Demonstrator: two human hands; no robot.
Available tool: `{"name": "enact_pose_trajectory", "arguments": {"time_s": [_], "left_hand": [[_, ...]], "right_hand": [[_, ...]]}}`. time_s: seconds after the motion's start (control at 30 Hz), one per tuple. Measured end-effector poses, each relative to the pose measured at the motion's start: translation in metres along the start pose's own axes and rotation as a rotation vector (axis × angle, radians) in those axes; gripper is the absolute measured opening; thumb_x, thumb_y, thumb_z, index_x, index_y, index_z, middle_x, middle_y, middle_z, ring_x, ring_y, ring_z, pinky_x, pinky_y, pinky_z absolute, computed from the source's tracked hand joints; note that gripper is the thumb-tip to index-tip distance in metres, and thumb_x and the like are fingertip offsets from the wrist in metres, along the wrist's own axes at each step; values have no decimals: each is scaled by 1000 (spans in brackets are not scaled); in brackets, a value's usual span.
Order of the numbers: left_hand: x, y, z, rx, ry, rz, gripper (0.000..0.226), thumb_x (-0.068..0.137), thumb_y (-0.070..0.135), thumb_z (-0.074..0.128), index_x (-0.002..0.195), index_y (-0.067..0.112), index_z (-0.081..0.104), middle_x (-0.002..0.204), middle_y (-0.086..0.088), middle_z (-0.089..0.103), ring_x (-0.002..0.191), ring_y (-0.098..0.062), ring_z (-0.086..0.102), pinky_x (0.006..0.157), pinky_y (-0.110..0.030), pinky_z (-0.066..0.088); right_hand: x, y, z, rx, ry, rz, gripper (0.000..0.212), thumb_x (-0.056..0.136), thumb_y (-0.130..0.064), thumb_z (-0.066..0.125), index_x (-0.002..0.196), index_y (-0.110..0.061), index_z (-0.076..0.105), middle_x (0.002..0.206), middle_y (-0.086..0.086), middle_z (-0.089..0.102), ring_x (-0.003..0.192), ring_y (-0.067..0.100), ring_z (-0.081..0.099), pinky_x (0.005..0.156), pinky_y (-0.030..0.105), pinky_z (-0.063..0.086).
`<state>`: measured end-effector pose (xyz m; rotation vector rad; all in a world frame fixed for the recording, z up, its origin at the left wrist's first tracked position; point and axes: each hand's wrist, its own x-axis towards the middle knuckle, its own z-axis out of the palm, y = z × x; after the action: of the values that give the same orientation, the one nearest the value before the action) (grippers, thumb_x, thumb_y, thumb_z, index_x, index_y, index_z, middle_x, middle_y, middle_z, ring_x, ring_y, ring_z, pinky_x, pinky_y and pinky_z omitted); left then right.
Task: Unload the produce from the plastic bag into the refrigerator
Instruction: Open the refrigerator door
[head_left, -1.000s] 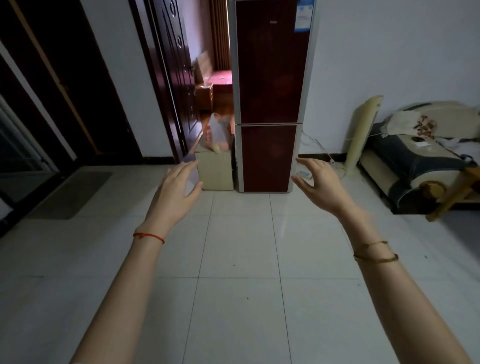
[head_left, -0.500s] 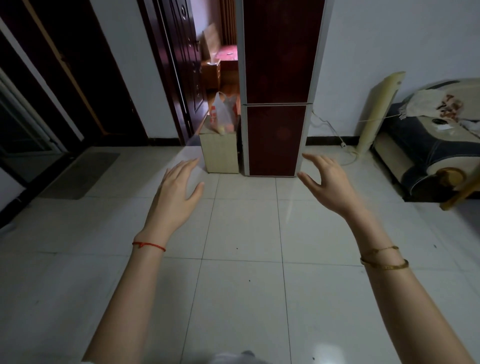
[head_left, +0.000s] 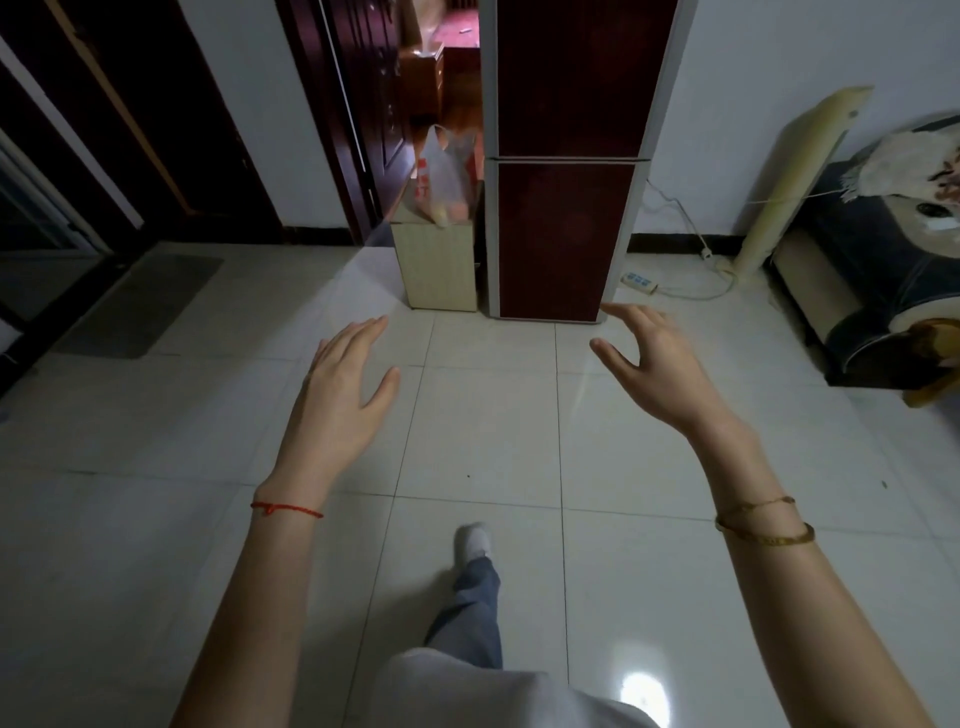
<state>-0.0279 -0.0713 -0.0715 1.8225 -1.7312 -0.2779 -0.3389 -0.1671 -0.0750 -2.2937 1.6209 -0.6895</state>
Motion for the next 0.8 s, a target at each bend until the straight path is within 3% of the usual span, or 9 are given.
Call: {"name": "enact_pose_trajectory", "arguments": {"time_s": [0.63, 0.8], "left_hand": [[352, -75, 47, -9, 5, 36, 51, 98, 25, 54, 146, 17, 40, 148, -3, 45, 137, -20, 39, 115, -47, 32], [425, -86, 70, -31, -7, 42, 52, 96, 23, 56, 146, 17, 41, 146, -3, 47, 136, -21, 42, 114, -46, 34]], "right_hand": [[327, 42, 69, 38, -13, 63, 48, 96, -37, 55, 139, -15, 50, 138, 4, 55, 132, 21, 45, 102, 21, 27], [397, 66, 86, 58, -15, 91, 48, 96, -36, 55, 139, -14, 50, 137, 6, 56, 131, 23, 46, 105, 28, 33]]}}
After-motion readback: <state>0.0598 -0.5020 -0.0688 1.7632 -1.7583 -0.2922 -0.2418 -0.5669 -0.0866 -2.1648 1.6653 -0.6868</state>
